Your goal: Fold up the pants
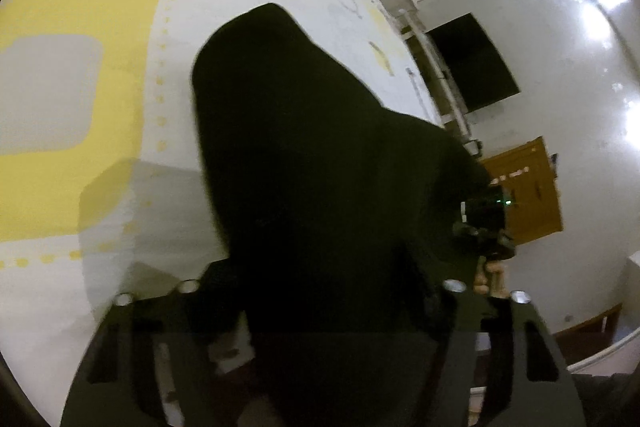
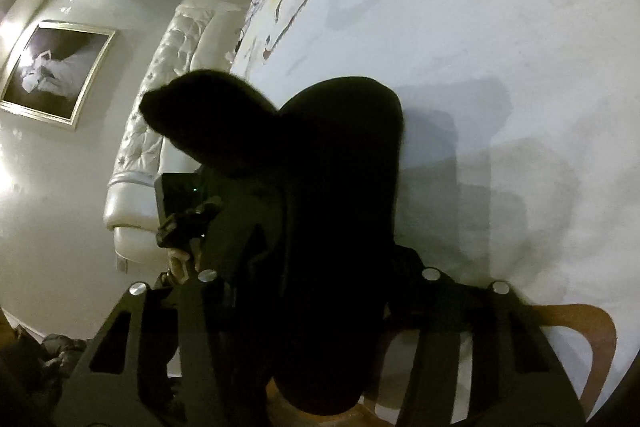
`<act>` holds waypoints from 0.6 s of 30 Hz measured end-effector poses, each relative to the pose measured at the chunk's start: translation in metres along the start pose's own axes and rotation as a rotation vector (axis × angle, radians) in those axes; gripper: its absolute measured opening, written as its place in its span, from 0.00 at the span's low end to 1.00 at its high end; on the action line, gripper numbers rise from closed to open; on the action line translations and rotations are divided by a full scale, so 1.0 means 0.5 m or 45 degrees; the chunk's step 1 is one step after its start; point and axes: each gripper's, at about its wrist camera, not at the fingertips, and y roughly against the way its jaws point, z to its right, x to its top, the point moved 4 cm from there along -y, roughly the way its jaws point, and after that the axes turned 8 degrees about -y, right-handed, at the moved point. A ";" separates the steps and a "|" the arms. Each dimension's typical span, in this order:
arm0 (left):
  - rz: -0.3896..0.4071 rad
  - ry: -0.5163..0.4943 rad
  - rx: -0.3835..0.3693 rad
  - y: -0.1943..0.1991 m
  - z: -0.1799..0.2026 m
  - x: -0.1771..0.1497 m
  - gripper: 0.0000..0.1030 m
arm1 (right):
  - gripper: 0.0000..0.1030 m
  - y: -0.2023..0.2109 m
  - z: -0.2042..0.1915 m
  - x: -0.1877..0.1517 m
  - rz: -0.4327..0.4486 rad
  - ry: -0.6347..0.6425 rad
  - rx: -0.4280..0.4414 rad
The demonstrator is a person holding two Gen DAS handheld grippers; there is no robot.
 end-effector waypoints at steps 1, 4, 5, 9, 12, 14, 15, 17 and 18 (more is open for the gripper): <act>0.001 0.002 0.001 0.001 -0.003 -0.002 0.57 | 0.49 0.000 0.000 -0.002 0.004 -0.001 0.001; -0.004 0.006 0.013 0.003 -0.008 -0.005 0.47 | 0.42 -0.003 -0.003 -0.005 0.008 -0.001 0.017; -0.006 0.013 0.017 0.003 -0.010 -0.005 0.42 | 0.40 -0.003 -0.006 -0.006 0.012 -0.003 0.024; 0.009 0.024 0.034 0.001 -0.008 -0.006 0.33 | 0.35 -0.004 -0.010 -0.012 0.039 -0.005 0.043; 0.017 -0.027 0.100 0.003 0.008 -0.004 0.31 | 0.33 -0.004 -0.014 -0.015 0.060 -0.006 0.044; 0.022 -0.038 0.129 0.000 0.015 0.005 0.30 | 0.32 -0.002 -0.014 -0.017 0.071 -0.016 0.062; 0.022 -0.043 0.138 0.000 0.017 0.007 0.30 | 0.32 -0.001 -0.012 -0.019 0.074 -0.019 0.070; 0.028 -0.054 0.150 0.001 0.019 0.011 0.30 | 0.31 -0.002 -0.013 -0.021 0.087 -0.023 0.077; 0.032 -0.054 0.153 0.002 0.019 0.013 0.29 | 0.31 -0.004 -0.015 -0.021 0.092 -0.029 0.089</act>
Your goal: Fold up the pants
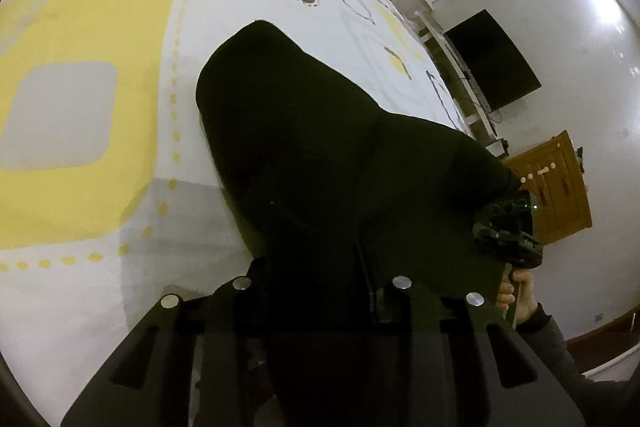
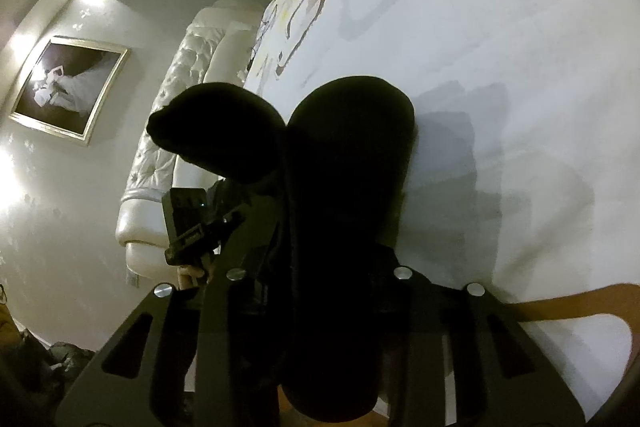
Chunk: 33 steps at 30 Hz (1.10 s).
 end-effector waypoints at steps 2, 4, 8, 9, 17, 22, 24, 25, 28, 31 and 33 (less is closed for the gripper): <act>0.005 -0.003 0.008 0.004 -0.002 0.003 0.29 | 0.30 -0.004 -0.005 0.000 0.005 -0.001 0.007; 0.011 -0.011 0.013 0.008 -0.003 0.006 0.28 | 0.30 -0.009 -0.012 0.002 0.001 0.007 0.003; 0.029 0.005 0.023 0.021 -0.018 0.014 0.28 | 0.30 -0.033 -0.024 0.011 -0.013 0.019 0.004; 0.036 0.015 0.024 0.025 -0.025 0.015 0.28 | 0.30 -0.039 -0.028 0.014 -0.015 0.021 0.006; 0.086 0.052 0.072 0.072 -0.080 0.039 0.28 | 0.30 -0.131 -0.061 0.057 -0.055 0.028 0.049; 0.102 0.080 0.094 0.099 -0.121 0.059 0.28 | 0.30 -0.192 -0.081 0.091 -0.079 0.026 0.065; 0.108 0.089 0.105 0.108 -0.136 0.068 0.28 | 0.30 -0.211 -0.086 0.101 -0.085 0.025 0.072; 0.111 0.092 0.111 0.112 -0.144 0.072 0.28 | 0.30 -0.225 -0.089 0.108 -0.088 0.020 0.077; 0.119 0.101 0.117 0.121 -0.163 0.084 0.28 | 0.30 -0.248 -0.092 0.121 -0.094 0.011 0.090; 0.121 0.113 0.117 0.129 -0.185 0.098 0.28 | 0.30 -0.269 -0.099 0.133 -0.101 0.012 0.095; 0.121 0.108 0.126 0.134 -0.195 0.106 0.28 | 0.30 -0.281 -0.102 0.142 -0.104 0.010 0.100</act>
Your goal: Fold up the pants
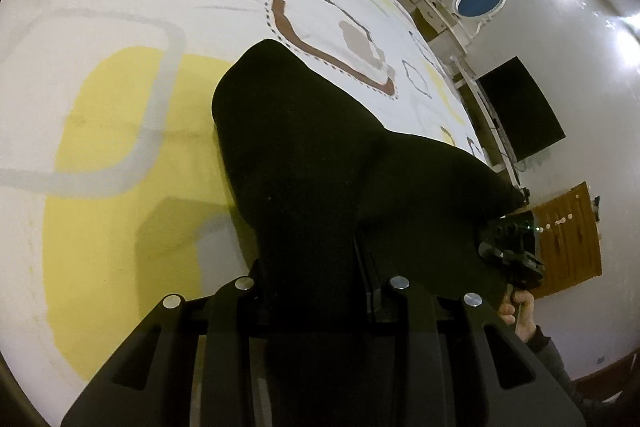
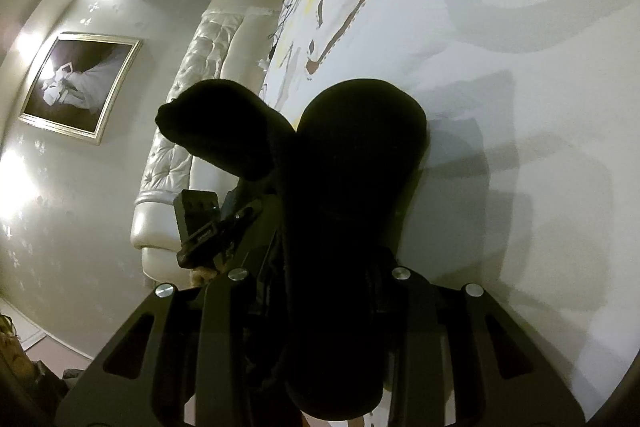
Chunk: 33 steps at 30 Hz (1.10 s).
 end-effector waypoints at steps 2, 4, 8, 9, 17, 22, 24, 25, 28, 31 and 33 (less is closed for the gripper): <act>-0.003 0.000 0.006 0.003 -0.009 0.011 0.28 | 0.30 -0.013 -0.001 0.012 -0.001 -0.004 0.004; -0.008 0.000 0.012 0.002 -0.015 0.020 0.28 | 0.30 -0.023 -0.003 0.025 0.003 -0.010 0.007; -0.002 0.007 0.021 0.005 -0.026 0.034 0.29 | 0.30 -0.038 -0.002 0.047 0.007 -0.023 0.018; 0.002 0.015 0.019 0.007 -0.029 0.032 0.29 | 0.30 -0.042 -0.002 0.052 0.007 -0.024 0.018; 0.047 0.060 -0.011 0.031 -0.049 0.008 0.29 | 0.30 -0.062 -0.002 0.062 -0.014 -0.045 0.040; 0.054 0.061 -0.012 0.047 -0.052 -0.001 0.29 | 0.30 -0.073 -0.006 0.066 -0.022 -0.054 0.049; 0.055 0.060 -0.013 0.051 -0.054 -0.001 0.29 | 0.30 -0.075 -0.005 0.065 -0.020 -0.059 0.056; 0.053 0.058 -0.013 0.052 -0.056 -0.004 0.29 | 0.30 -0.078 -0.005 0.065 -0.017 -0.061 0.058; 0.048 0.077 -0.027 0.044 -0.061 0.003 0.31 | 0.30 -0.079 -0.004 0.065 -0.015 -0.065 0.066; 0.048 0.107 -0.054 0.040 -0.075 0.002 0.35 | 0.30 -0.078 -0.002 0.063 -0.014 -0.069 0.068; 0.059 0.132 -0.084 0.042 -0.082 -0.002 0.37 | 0.30 -0.078 -0.001 0.063 -0.013 -0.076 0.073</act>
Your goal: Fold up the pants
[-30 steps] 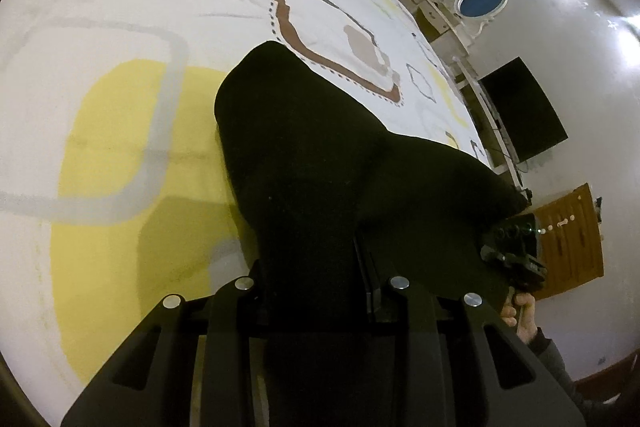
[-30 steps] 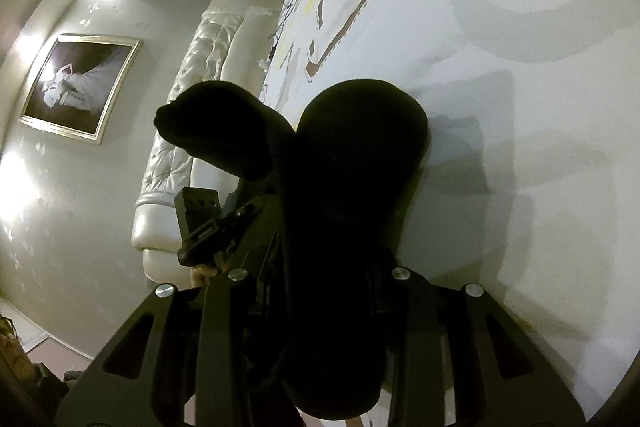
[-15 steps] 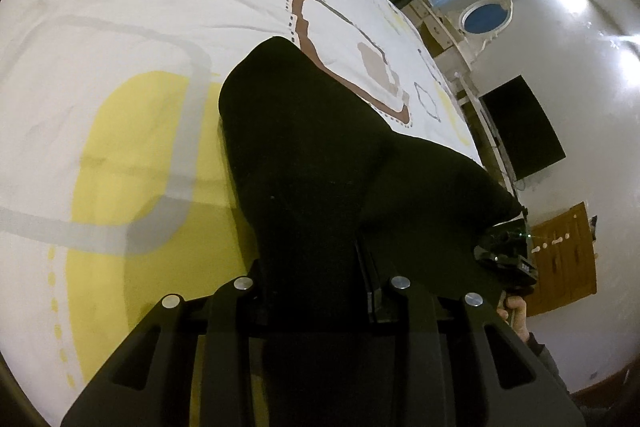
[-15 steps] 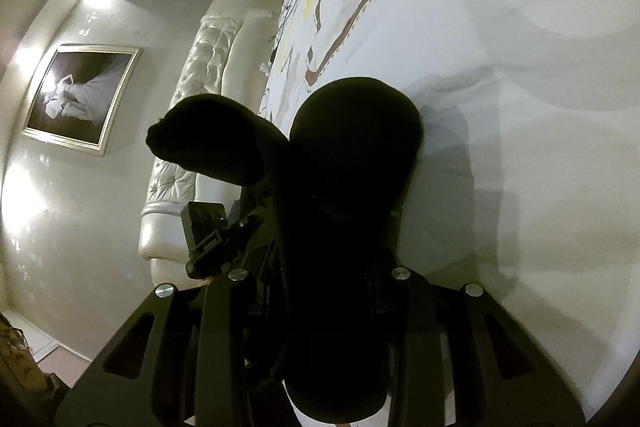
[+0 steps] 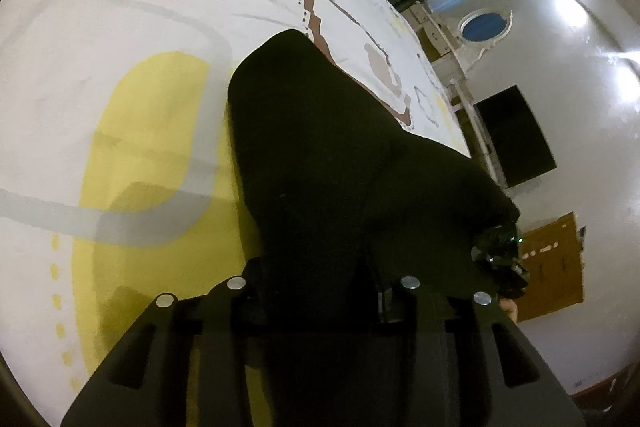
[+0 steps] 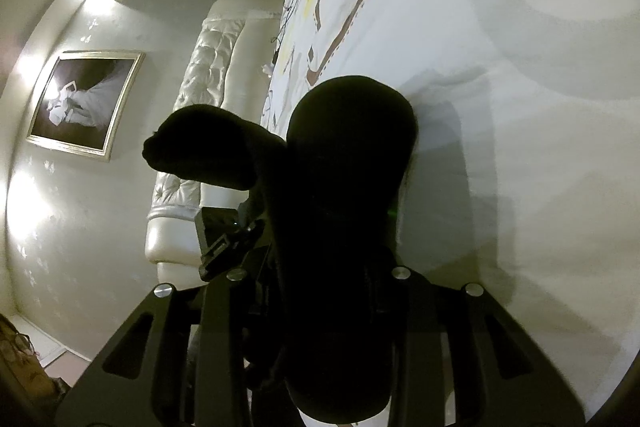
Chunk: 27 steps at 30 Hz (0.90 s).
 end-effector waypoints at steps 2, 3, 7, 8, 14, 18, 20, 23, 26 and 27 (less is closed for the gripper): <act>0.007 0.015 -0.017 0.001 -0.001 -0.004 0.38 | 0.30 0.002 0.003 0.001 0.000 -0.011 0.015; 0.009 0.017 -0.017 0.003 0.000 -0.006 0.38 | 0.31 0.005 0.005 0.002 0.000 -0.014 0.018; 0.018 -0.015 0.023 0.017 0.009 -0.005 0.40 | 0.31 0.015 0.007 0.002 0.011 -0.020 0.023; 0.029 -0.022 0.036 0.024 0.010 -0.003 0.40 | 0.31 0.018 0.008 0.001 0.018 -0.021 0.024; 0.105 -0.004 0.090 0.066 0.010 -0.019 0.42 | 0.32 0.036 0.014 -0.010 0.059 -0.033 0.024; 0.150 -0.036 0.174 0.094 0.021 -0.044 0.47 | 0.32 0.061 0.022 -0.018 0.093 -0.060 0.042; 0.178 -0.023 0.186 0.111 0.021 -0.058 0.47 | 0.32 0.079 0.028 -0.023 0.117 -0.075 0.052; 0.205 0.001 0.204 0.128 0.019 -0.072 0.48 | 0.32 0.117 0.041 -0.032 0.166 -0.105 0.065; 0.201 -0.027 0.284 0.144 0.015 -0.092 0.48 | 0.32 0.169 0.067 -0.051 0.229 -0.139 0.079; 0.201 -0.027 0.293 0.149 0.017 -0.103 0.48 | 0.32 0.183 0.072 -0.056 0.244 -0.145 0.082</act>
